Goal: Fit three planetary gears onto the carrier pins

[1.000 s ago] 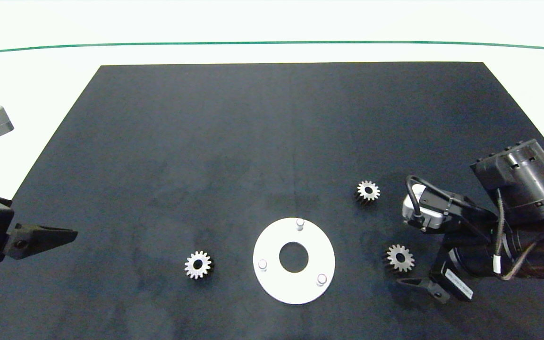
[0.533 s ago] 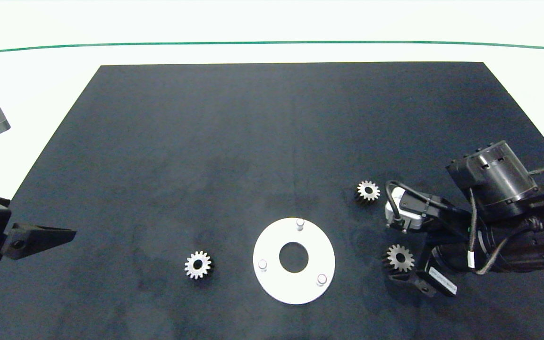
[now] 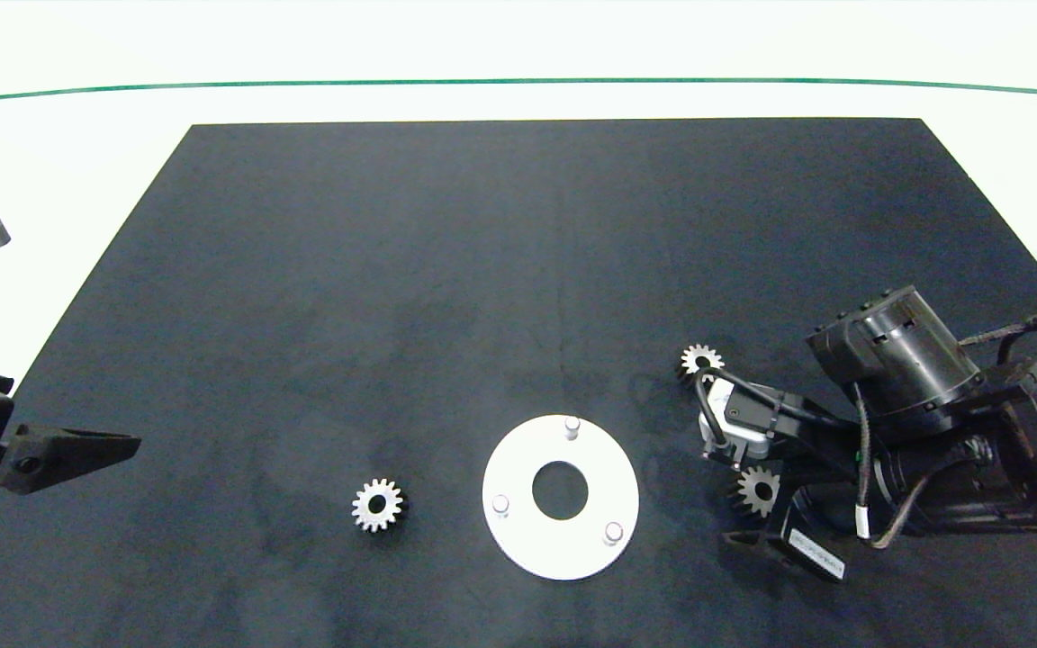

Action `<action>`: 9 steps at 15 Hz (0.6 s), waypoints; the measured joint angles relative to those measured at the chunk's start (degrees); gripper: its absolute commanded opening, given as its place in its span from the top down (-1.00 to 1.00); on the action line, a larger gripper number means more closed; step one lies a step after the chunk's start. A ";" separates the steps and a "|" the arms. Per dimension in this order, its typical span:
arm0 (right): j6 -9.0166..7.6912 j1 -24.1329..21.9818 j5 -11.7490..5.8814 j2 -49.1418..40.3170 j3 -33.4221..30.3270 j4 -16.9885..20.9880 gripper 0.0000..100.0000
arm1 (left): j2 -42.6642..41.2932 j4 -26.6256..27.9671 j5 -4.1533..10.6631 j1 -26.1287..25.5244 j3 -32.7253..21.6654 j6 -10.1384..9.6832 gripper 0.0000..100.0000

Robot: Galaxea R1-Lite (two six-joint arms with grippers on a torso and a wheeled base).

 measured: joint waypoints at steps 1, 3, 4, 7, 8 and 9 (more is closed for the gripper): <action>0.00 0.07 -0.78 0.00 0.11 0.05 -0.44 | -0.09 0.00 -0.02 0.00 0.00 0.00 -1.00; 0.00 -0.11 -2.01 0.00 0.26 0.11 -0.38 | -0.22 0.00 0.00 0.04 -0.02 -0.02 -1.00; 0.09 -0.15 -2.21 0.00 0.28 0.11 -0.32 | -0.27 0.00 0.00 0.06 -0.02 0.00 -1.00; 0.11 -0.65 -2.24 0.30 0.28 0.00 -0.20 | -0.30 0.00 0.00 0.04 -0.02 0.00 -1.00; 0.17 -1.00 -2.24 0.63 0.26 -0.02 -0.17 | -0.30 0.00 0.00 0.04 -0.02 0.02 -1.00; 0.17 -1.28 -2.24 1.00 0.26 -0.06 -0.14 | -0.30 0.00 -0.02 0.04 -0.02 0.00 -1.00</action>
